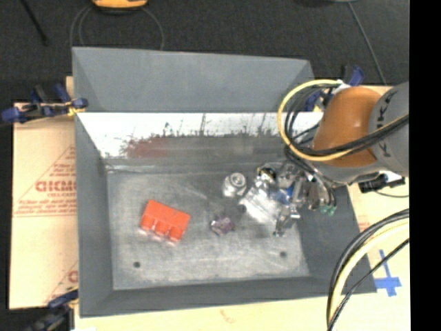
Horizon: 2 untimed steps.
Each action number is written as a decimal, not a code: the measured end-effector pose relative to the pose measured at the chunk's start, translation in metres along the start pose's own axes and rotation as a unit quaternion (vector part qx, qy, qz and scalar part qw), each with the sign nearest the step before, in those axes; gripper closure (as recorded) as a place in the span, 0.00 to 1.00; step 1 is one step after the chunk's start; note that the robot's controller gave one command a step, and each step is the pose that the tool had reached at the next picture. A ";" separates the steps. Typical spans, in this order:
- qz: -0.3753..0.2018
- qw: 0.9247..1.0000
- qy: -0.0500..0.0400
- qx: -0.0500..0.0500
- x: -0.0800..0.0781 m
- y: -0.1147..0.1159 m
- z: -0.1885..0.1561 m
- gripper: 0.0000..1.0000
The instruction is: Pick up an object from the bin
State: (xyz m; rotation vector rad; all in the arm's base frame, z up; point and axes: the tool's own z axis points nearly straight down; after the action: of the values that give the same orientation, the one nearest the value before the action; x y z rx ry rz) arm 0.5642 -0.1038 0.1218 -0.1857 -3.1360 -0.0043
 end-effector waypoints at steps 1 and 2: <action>0.061 0.998 -0.004 -0.001 -0.035 0.093 -0.029 0.00; 0.069 0.998 -0.006 0.001 -0.065 0.070 0.046 0.00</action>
Offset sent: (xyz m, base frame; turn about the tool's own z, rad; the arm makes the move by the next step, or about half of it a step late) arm 0.0431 0.0835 0.0270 0.1287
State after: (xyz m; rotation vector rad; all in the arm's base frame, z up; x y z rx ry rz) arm 0.6367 -0.0419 0.0759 -0.4046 -3.1267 -0.0008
